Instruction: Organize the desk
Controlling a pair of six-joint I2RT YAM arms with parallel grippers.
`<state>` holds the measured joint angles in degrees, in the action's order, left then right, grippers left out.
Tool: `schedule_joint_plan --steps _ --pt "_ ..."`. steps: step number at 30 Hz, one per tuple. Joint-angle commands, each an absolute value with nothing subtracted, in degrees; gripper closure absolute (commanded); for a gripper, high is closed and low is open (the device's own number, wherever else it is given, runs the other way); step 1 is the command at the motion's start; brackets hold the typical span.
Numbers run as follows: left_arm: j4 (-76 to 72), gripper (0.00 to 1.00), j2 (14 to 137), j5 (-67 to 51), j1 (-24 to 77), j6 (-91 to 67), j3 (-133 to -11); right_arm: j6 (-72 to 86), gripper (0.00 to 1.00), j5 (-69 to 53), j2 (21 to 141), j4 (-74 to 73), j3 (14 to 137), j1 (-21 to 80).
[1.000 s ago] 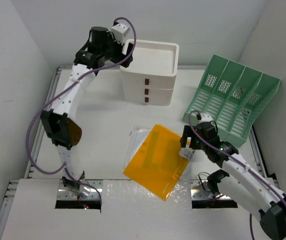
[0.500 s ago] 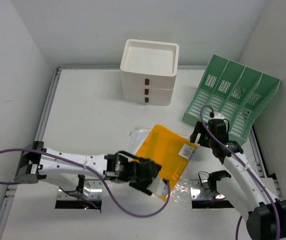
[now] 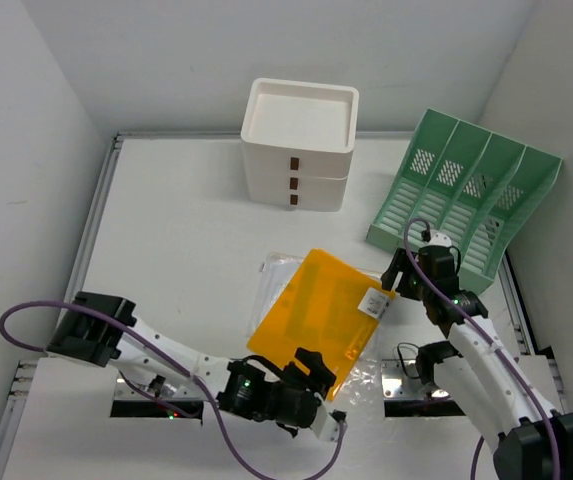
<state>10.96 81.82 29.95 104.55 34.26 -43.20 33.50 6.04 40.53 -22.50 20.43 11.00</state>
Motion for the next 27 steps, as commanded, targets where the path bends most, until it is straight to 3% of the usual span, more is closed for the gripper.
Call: schedule_joint_plan --steps 1,12,18,27 --pt "1.8 0.3 83.1 29.3 104.9 34.5 -43.7 34.8 0.29 7.0 40.3 -20.8 21.2 10.9" --pt "-0.3 0.31 88.6 14.8 105.1 31.4 -44.0 34.6 0.3 7.6 39.8 -21.4 20.9 10.8" --pt "-3.2 0.31 91.1 18.3 104.9 32.3 -45.3 34.1 0.3 7.8 38.9 -21.8 21.0 10.9" --pt "-5.1 0.48 97.6 19.2 104.8 29.9 -46.5 33.7 0.3 8.9 36.2 -22.8 20.1 10.9"
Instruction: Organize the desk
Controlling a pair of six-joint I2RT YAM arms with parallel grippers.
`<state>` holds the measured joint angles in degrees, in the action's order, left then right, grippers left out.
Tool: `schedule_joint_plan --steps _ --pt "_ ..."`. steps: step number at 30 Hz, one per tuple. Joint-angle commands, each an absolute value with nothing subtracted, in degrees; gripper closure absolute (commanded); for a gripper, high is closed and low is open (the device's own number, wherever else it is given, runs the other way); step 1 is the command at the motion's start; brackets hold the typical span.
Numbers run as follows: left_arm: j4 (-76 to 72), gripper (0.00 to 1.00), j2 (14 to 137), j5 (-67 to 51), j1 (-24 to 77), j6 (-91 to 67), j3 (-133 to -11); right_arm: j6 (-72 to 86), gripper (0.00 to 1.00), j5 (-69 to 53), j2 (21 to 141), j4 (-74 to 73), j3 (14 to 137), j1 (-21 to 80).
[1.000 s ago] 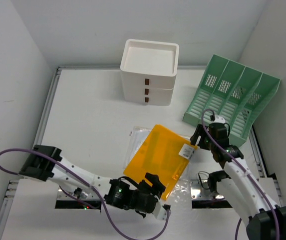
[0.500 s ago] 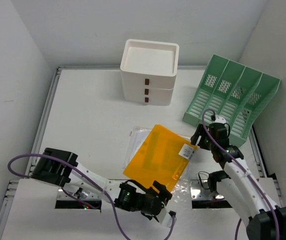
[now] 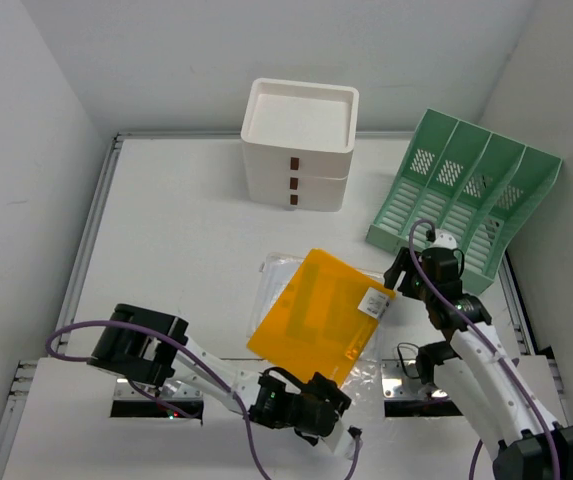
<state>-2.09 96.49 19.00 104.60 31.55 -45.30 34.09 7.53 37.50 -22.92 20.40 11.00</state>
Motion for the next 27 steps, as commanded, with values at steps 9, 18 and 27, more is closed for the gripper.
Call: schedule_joint_plan --steps 9,18,27 --pt "-10.5 0.59 96.0 25.7 104.7 31.4 -44.6 33.6 0.3 8.8 34.9 -22.9 19.5 10.9" --pt "-11.0 0.63 100.1 25.8 104.7 32.8 -43.6 33.2 0.3 8.5 34.1 -22.9 19.6 10.8" --pt "-20.0 0.8 100.9 35.6 104.6 37.4 -41.1 33.3 0.34 8.0 32.3 -22.2 18.7 10.9"
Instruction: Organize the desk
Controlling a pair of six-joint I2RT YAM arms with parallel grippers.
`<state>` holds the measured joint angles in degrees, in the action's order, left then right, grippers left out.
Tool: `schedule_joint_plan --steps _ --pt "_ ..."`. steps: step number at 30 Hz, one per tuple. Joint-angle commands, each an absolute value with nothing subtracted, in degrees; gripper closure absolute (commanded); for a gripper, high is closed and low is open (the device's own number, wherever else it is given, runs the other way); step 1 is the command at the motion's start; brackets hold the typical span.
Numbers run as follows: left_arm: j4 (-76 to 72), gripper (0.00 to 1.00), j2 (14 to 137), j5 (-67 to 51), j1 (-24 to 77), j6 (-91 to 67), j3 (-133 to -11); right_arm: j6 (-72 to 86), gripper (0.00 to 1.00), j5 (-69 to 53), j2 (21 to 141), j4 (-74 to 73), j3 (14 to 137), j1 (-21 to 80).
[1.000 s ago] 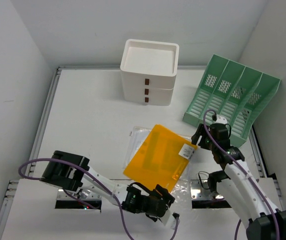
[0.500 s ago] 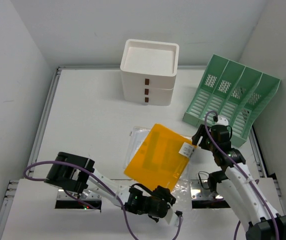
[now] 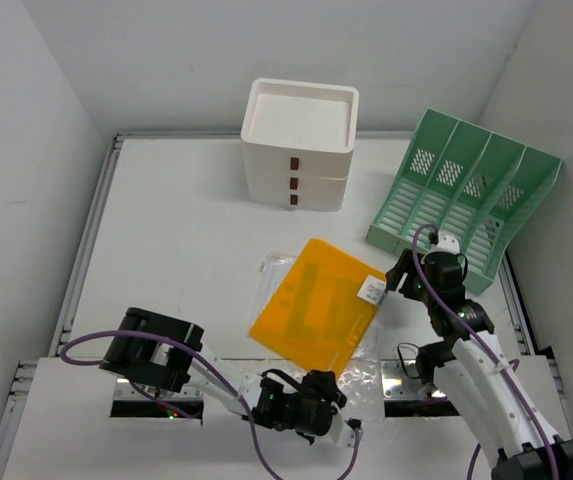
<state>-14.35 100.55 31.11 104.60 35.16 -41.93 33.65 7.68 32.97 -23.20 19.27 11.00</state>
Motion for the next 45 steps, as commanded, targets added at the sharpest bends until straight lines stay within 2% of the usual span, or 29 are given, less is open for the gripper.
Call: schedule_joint_plan --steps 1,2,8,9,12,15,24,27,30,32,35,40,45 --pt "-20.1 0.84 101.0 35.5 104.5 37.5 -41.2 33.3 0.34 7.9 32.3 -22.1 18.5 10.9" --pt "-20.2 1.0 101.1 35.2 104.5 37.4 -41.2 33.2 0.36 7.8 32.3 -22.1 18.5 10.9" --pt "-19.0 1.0 95.0 35.4 104.2 35.9 -41.4 34.1 0.33 6.9 34.1 -24.5 20.1 10.8" --pt "-19.1 1.0 91.4 36.5 103.5 36.3 -41.1 35.5 0.27 5.8 34.6 -24.5 20.4 10.8" --pt "-19.2 1.0 85.4 39.1 101.4 37.6 -41.7 40.3 0.18 0.2 34.9 -22.5 20.7 10.9" --pt "-18.1 1.0 83.2 39.5 100.2 38.3 -42.4 44.7 0.14 -3.9 34.4 -19.6 19.1 10.9" --pt "-20.1 1.0 85.7 38.4 99.9 39.5 -42.0 60.1 0.15 -12.8 35.5 -4.1 10.4 11.0" --pt "-20.7 1.0 86.0 39.4 99.4 40.4 -42.1 57.1 0.12 -7.1 33.9 -11.1 12.4 11.0" --pt "-20.9 1.0 86.0 39.7 98.0 41.2 -42.4 50.6 0.1 2.2 30.9 -29.3 20.5 11.0" --pt "-21.0 1.0 86.2 39.6 96.7 41.5 -42.8 49.0 0.08 4.9 28.8 -33.0 25.7 10.9" --pt "-21.3 1.0 86.8 39.4 95.1 41.7 -43.7 50.3 0.07 3.2 27.7 -34.7 26.6 10.9" --pt "-20.9 1.0 87.6 39.0 94.7 41.7 -45.3 59.1 0.09 -4.7 26.6 -23.5 16.1 10.9" --pt "-20.3 1.0 88.2 38.9 94.7 41.5 -45.9 69.3 0.12 -6.8 27.5 -8.8 6.7 10.9"
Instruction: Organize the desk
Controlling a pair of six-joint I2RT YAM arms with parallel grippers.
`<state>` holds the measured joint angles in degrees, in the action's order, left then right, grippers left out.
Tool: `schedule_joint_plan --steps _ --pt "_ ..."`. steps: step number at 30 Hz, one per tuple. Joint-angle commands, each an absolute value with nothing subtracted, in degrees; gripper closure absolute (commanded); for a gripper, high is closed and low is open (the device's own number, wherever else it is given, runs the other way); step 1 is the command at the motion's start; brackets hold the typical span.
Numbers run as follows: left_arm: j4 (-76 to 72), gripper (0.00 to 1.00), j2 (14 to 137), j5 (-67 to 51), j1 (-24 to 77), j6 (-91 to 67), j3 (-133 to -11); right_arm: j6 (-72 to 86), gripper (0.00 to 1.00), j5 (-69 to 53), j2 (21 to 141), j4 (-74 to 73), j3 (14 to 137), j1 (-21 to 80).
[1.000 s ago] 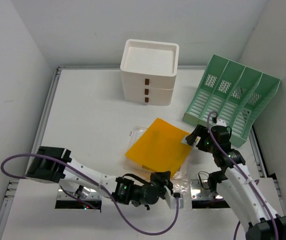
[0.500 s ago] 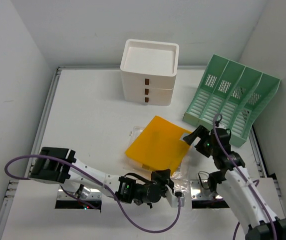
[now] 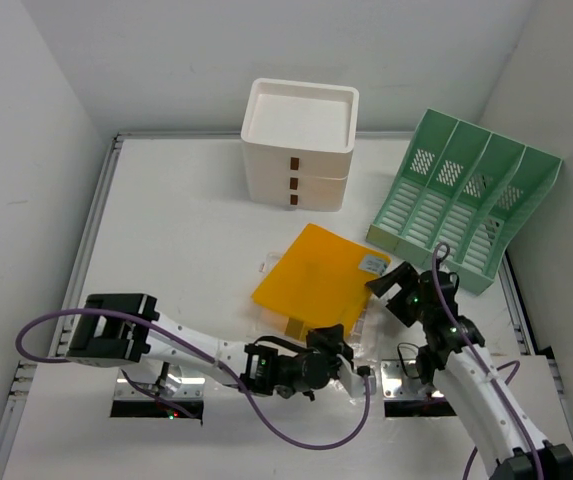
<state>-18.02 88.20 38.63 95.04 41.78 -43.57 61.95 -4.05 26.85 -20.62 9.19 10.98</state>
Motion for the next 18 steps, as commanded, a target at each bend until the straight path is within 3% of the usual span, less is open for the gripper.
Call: schedule_joint_plan --steps 1,12,15,16,18 --pt "-20.2 1.0 88.2 38.8 94.7 41.3 -45.9 70.4 0.12 -7.6 28.3 -6.5 5.9 11.0" --pt "-17.8 1.0 90.3 35.9 94.8 38.8 -47.2 73.3 0.15 -11.3 39.8 11.7 1.8 11.1" --pt "-16.7 1.0 90.8 35.9 94.8 38.2 -48.9 75.6 0.25 -13.0 42.4 17.5 -0.9 11.7" --pt "-16.3 1.0 91.0 35.7 94.8 37.7 -49.5 75.4 0.34 -13.4 43.0 18.4 -0.9 12.2" --pt "-14.8 1.0 91.4 35.2 94.9 36.0 -50.8 75.5 0.43 -13.5 44.2 20.0 -0.6 14.5"
